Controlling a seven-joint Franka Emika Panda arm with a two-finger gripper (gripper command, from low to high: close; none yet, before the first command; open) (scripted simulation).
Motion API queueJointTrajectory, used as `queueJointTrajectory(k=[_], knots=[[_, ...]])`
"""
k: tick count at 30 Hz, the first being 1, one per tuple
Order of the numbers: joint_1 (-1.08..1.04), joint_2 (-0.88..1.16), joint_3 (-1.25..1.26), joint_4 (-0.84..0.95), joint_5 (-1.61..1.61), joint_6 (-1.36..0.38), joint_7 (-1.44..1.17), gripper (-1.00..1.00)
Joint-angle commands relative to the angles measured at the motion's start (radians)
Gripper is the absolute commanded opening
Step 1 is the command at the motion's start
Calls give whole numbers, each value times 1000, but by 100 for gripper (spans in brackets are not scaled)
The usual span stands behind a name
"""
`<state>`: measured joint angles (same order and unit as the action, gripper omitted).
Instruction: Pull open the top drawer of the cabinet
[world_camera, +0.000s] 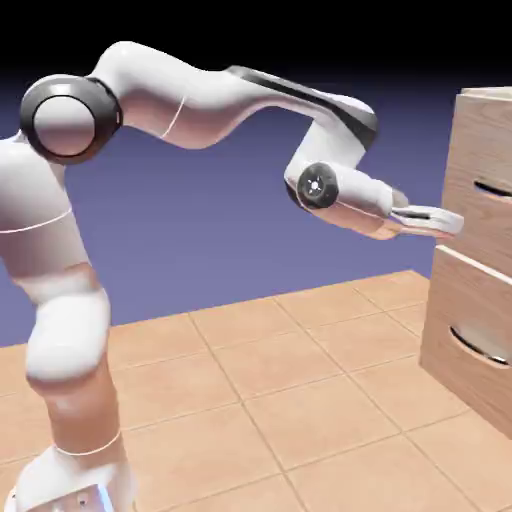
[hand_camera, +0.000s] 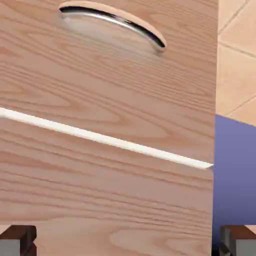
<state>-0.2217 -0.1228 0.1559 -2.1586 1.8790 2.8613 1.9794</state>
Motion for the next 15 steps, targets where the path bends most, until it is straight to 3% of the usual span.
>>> queueJointTrajectory(k=[1, 15], knots=[[-5, 10, 4, 15, 44, -4, 29, 0], [-81, 155, 54, 226, 652, -61, 430, 0]])
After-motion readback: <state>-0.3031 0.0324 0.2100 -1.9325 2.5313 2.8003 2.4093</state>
